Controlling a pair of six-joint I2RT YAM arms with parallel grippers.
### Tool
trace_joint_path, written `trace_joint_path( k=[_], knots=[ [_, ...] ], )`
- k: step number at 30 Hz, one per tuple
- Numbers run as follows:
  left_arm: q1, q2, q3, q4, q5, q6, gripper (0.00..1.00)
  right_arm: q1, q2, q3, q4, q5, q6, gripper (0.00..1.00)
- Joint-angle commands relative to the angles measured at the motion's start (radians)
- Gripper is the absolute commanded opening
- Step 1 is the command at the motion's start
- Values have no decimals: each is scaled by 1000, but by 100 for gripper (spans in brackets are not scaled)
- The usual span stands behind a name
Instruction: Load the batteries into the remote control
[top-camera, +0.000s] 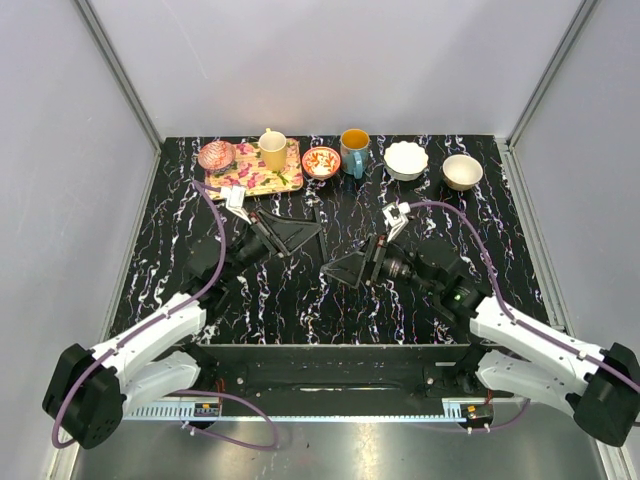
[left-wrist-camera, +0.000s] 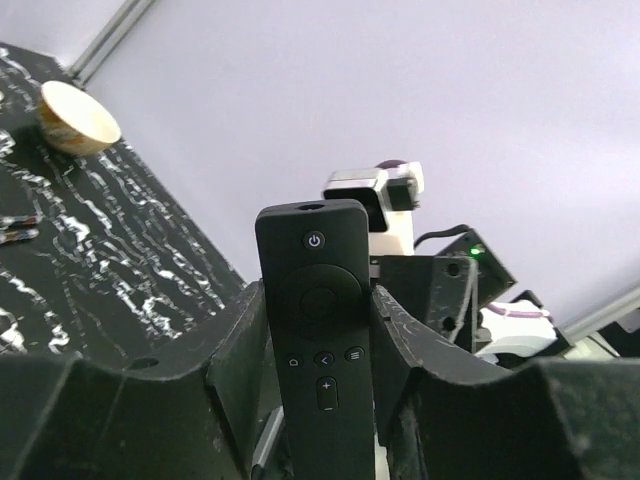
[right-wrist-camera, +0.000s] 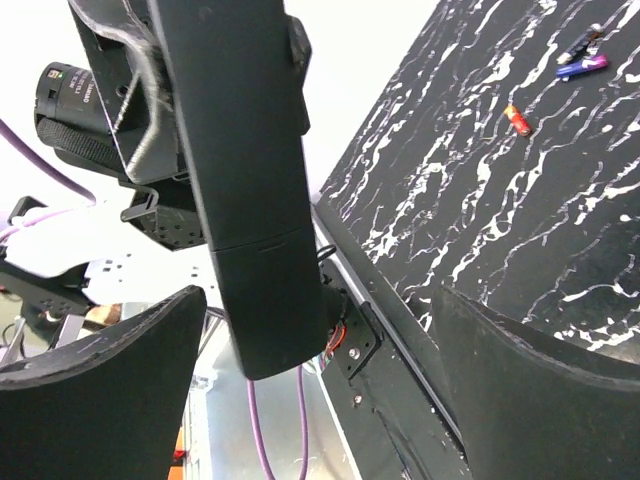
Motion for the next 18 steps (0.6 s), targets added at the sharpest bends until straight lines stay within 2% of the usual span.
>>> trace_joint_path(
  k=[1, 10, 13, 17, 18],
  knots=[
    [3, 8, -2, 213, 54, -74, 0, -4, 36, 16, 130, -88, 10, 98],
    [1, 34, 14, 244, 74, -99, 0, -5, 96, 8, 273, -190, 58, 82],
    [1, 43, 10, 264, 79, -116, 0, -4, 109, 8, 310, -206, 67, 74],
    [3, 51, 4, 276, 79, -123, 0, -5, 116, 7, 333, -223, 73, 55],
    [3, 48, 4, 269, 77, -123, 0, -5, 116, 7, 332, -229, 73, 47]
  ],
)
